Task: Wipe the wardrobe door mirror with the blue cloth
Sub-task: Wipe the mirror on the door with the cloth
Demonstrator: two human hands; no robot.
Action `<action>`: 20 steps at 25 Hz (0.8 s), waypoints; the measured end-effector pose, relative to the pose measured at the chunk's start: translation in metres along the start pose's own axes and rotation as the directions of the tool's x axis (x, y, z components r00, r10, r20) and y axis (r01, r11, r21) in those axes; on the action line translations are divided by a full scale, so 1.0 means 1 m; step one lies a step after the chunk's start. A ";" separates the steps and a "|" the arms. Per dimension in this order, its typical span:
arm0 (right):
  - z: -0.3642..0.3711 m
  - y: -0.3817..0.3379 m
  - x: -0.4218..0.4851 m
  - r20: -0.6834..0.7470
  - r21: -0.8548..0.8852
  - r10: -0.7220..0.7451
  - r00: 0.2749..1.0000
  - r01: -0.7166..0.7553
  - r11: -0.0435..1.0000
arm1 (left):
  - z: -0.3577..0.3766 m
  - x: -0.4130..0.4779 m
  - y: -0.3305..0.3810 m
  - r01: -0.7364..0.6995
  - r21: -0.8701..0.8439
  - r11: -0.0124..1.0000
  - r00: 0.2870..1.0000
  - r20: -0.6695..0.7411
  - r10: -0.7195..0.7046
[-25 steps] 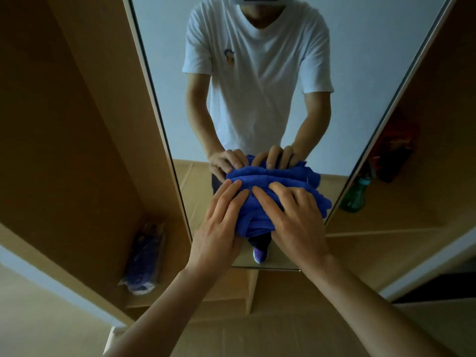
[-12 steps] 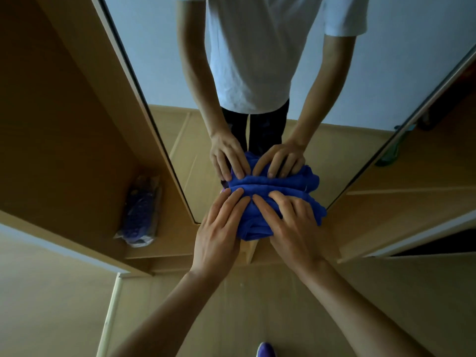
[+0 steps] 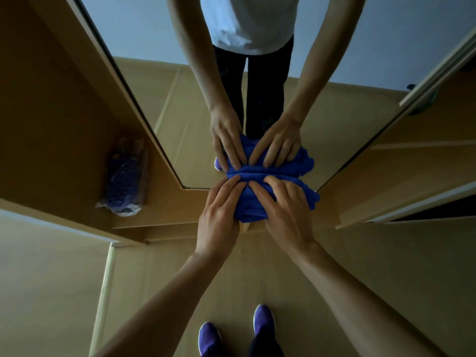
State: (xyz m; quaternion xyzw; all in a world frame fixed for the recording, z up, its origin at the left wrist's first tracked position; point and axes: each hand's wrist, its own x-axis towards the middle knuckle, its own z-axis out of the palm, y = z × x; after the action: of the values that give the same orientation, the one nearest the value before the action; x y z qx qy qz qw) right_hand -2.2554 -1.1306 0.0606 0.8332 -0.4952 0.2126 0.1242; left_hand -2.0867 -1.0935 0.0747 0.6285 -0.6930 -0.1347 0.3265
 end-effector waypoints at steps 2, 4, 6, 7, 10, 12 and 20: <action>0.011 0.000 -0.008 0.074 0.000 0.021 0.997 -0.021 1.000 | 0.012 -0.003 -0.006 0.036 0.006 0.999 0.997 0.061 -0.037; 0.022 -0.001 -0.016 0.159 0.015 0.068 0.985 -0.071 0.997 | 0.023 -0.004 -0.010 0.082 0.022 0.996 0.988 0.129 -0.084; 0.029 -0.003 -0.021 0.222 0.022 0.123 0.967 -0.131 0.991 | 0.031 -0.002 -0.012 0.122 0.034 0.992 0.976 0.176 -0.126; 0.030 -0.003 -0.023 0.249 0.022 0.144 0.958 -0.154 0.988 | 0.033 -0.001 -0.011 0.134 0.043 0.990 0.971 0.193 -0.140; 0.025 -0.004 -0.020 0.338 0.030 0.168 0.926 -0.189 0.981 | 0.032 -0.001 -0.009 0.164 0.079 0.983 0.952 0.250 -0.179; 0.013 -0.003 -0.017 0.411 0.036 0.175 0.895 -0.207 0.978 | 0.026 -0.002 -0.003 0.181 0.099 0.978 0.935 0.291 -0.203; -0.104 0.007 0.020 0.223 0.047 0.178 0.958 -0.193 0.980 | -0.045 0.007 0.080 0.038 -0.017 0.999 0.988 0.148 -0.035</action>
State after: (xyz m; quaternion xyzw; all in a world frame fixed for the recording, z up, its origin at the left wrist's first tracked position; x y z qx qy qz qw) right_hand -2.2775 -1.1064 0.1618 0.8050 -0.5742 0.1477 0.0199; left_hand -2.1215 -1.0761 0.1579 0.6261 -0.7024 -0.1934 0.2779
